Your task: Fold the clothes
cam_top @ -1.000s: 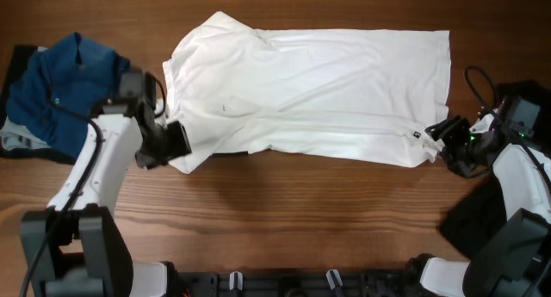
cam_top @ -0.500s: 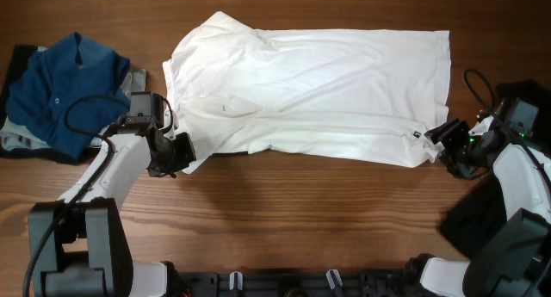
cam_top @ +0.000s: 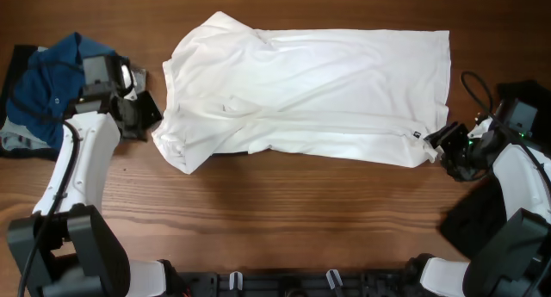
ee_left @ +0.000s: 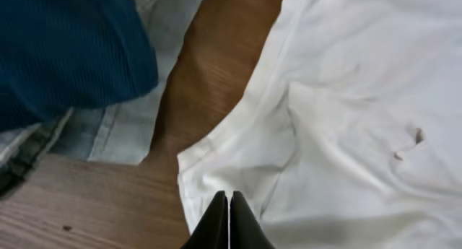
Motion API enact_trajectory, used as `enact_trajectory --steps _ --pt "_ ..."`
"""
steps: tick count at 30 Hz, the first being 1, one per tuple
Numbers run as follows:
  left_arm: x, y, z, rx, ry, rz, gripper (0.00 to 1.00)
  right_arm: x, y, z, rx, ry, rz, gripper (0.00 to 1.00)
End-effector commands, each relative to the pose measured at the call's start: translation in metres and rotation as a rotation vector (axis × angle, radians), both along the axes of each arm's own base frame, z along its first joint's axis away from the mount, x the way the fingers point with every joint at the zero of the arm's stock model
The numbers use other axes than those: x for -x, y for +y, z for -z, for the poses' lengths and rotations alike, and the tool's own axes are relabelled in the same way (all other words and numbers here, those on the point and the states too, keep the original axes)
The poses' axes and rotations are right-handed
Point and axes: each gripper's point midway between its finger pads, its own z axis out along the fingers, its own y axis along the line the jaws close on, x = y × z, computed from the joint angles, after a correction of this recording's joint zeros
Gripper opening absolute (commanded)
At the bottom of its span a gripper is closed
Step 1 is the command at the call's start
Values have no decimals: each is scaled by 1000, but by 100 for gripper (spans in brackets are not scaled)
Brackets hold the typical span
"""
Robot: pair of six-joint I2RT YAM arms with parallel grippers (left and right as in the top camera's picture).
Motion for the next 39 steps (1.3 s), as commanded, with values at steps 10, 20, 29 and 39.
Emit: enact_trajectory --steps 10,20,29,39 --pt "74 -66 53 163 254 187 38 6 -6 6 37 35 -4 67" --pt "75 -66 68 153 230 189 33 6 -6 6 37 36 -4 66" --pt "74 -68 79 162 198 198 19 6 -6 6 37 35 -3 67" --pt "70 -75 76 199 178 211 5 6 -6 6 36 36 -3 67"
